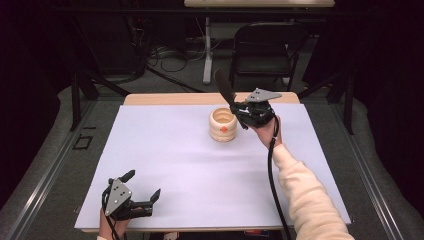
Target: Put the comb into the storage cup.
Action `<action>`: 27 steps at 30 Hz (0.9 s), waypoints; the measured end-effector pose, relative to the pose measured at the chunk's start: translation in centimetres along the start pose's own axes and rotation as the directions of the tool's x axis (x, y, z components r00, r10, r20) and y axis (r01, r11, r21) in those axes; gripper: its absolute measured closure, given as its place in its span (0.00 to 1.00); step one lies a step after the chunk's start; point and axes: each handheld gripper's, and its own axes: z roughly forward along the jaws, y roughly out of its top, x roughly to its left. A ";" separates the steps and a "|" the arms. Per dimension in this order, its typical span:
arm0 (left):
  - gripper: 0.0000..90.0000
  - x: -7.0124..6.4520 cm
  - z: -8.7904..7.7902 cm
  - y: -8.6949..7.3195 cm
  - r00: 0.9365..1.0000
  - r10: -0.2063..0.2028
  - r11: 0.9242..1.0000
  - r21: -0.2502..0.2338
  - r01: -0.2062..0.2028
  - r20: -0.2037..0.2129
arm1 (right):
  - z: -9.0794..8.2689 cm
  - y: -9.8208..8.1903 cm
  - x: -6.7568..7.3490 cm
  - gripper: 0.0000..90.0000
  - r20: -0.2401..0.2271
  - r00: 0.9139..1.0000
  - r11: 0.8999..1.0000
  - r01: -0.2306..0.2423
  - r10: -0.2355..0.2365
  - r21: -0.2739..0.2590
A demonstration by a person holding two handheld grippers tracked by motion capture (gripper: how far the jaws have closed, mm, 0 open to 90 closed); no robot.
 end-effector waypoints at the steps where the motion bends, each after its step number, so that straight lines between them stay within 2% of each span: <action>1: 0.00 0.0 0.0 0.0 1.000 0.000 1.000 0.000 0.000 0.000 | 0.1 0.1 0.0 0.81 0.001 1.000 1.000 -0.001 0.001 0.000; 27: 0.00 0.0 0.0 0.0 1.000 -0.003 1.000 -0.001 0.003 0.000 | 1.7 1.2 0.0 0.81 -0.008 1.000 0.999 -0.001 0.001 -0.034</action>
